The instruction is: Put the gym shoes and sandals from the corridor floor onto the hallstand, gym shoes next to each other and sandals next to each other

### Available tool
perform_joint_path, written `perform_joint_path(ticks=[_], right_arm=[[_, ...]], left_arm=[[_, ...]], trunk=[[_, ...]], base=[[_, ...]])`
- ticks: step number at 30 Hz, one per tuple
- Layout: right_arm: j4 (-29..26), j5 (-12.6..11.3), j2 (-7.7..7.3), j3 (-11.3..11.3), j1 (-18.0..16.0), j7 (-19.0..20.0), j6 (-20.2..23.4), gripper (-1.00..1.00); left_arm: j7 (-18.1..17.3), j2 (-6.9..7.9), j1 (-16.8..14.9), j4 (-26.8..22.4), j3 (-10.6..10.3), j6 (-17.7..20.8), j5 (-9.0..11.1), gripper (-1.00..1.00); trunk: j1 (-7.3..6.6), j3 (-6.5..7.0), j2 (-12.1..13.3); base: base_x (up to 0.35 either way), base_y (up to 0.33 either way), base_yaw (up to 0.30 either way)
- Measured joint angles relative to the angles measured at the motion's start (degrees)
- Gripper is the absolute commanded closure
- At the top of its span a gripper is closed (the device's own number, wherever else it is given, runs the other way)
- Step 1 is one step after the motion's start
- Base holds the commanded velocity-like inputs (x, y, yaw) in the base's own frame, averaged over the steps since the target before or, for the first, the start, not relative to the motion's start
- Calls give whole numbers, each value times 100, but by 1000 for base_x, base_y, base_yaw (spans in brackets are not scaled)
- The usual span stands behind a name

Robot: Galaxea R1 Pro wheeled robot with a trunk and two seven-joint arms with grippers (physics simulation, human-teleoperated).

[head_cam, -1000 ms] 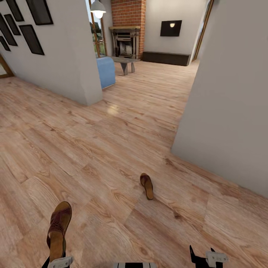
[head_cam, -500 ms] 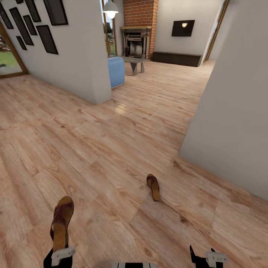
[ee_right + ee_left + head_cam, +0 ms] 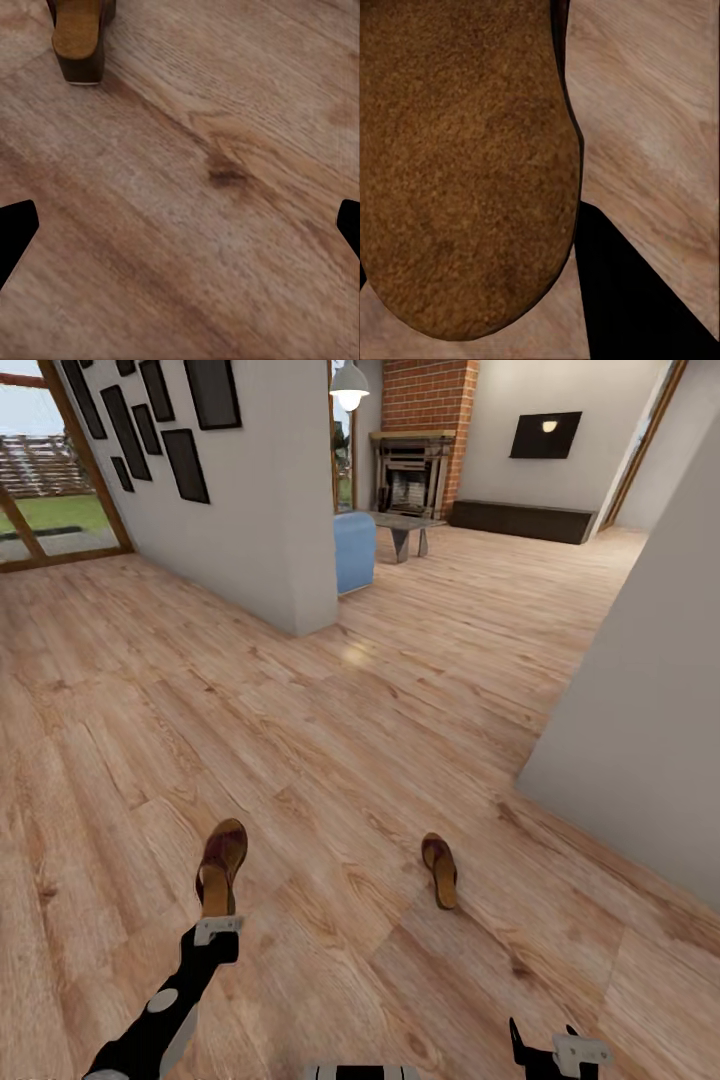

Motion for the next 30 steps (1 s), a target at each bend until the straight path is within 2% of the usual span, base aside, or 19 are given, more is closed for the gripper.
perform_joint_path(ticks=[4, 12, 15, 16, 17, 18, 19, 21, 22, 24, 27, 30], right_arm=[[-16, 3, -2, 4, 0, 8, 3, -100], [-89, 3, -4, -7, 0, 10, 5, -100], [-357, 8, -5, 1, 0, 13, 5, -100], [-622, 8, 3, 1, -1, 14, 48, -100], [-1294, 6, 19, -2, -5, 8, 477, -100], [-2405, -2, 99, 3, -1, 13, 2051, -100], [-2911, -4, 113, 1, -12, 13, 2493, -100], [-3626, -7, 221, 4, -28, 12, 3684, -100], [-3775, -8, 262, 5, -42, 10, 3934, -100], [-4265, -6, 458, 65, -186, -3, 4662, -100], [-4538, -8, 584, 174, -299, -15, 5054, -100], [-4600, -6, 632, 331, -336, -7, 5171, -100]], left_arm=[[-359, -62, -265, 0, -12, 217, 2, 100], [-496, -80, -370, 5, -64, 251, -2, 100], [-504, -83, -375, 4, -86, 255, 2, 100], [-508, -85, -376, 3, -164, 255, -3, 100], [-505, -87, -376, 7, -267, 266, -3, 100], [-503, -90, -376, 10, -379, 274, -2, 100], [-501, -89, -377, 10, -384, 275, 5, 100], [-503, -97, -377, 7, -418, 267, 4, 100], [-504, -102, -377, 4, -422, 266, 5, 100], [-504, -150, -377, -28, -438, 270, 3, 100], [-502, -221, -394, -153, -456, 303, 5, 100], [-492, -273, -439, -391, -472, 348, 15, 100]], trunk=[[0, 0, 0], [0, 0, 0], [0, 0, 0], [0, 0, 0], [0, 0, 0], [0, -1, 0], [0, 0, 0], [0, 0, 0], [0, 0, 0], [0, 0, 0], [-2, 0, 0], [-3, 0, 0]], base=[[0, 0, 30], [0, 0, 5], [0, 0, 0], [0, 0, 0], [0, 0, 0], [0, 0, 0], [0, 0, 0], [0, 0, 0], [0, 0, 0], [3, 0, 0], [118, 0, 0], [261, 0, 0]])
